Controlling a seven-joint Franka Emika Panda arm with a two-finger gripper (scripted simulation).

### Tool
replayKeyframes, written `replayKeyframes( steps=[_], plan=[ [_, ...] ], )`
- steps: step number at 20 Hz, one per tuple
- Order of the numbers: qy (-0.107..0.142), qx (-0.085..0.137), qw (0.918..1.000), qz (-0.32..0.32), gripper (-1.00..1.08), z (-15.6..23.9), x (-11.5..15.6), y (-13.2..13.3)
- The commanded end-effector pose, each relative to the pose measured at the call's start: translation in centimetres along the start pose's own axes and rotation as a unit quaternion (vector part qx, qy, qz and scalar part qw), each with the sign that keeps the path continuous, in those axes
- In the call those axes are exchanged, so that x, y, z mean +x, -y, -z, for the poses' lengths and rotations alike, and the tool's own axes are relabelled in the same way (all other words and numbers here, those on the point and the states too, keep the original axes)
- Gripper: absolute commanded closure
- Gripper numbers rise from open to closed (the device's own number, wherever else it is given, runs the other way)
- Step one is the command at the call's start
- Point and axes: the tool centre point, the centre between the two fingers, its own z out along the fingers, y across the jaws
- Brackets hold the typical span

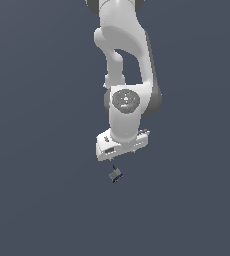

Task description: Pick up the object and move it to a goal position.

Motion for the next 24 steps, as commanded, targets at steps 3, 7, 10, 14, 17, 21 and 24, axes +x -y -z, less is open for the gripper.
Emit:
replayKeyframes(
  steps=[3, 7, 10, 14, 17, 21, 24],
  plan=[
    [0.002, -0.002, 0.9985, 0.055, -0.92, -1.9, 1.1, -1.6],
    [0.003, -0.002, 0.9957, 0.092, -0.92, -3.4, 1.8, -2.8],
    [0.003, -0.003, 0.9935, 0.114, -0.92, -4.2, 2.2, -3.5],
    [0.004, -0.003, 0.9911, 0.133, -0.92, -5.0, 2.5, -4.1],
    [0.004, -0.003, 0.9899, 0.142, -0.92, -5.3, 2.6, -4.4],
    [0.004, -0.003, 0.9898, 0.142, -0.92, -5.4, 2.6, -4.5],
    [0.004, -0.003, 0.9898, 0.142, -0.92, -5.8, 2.5, -4.5]
  ],
)
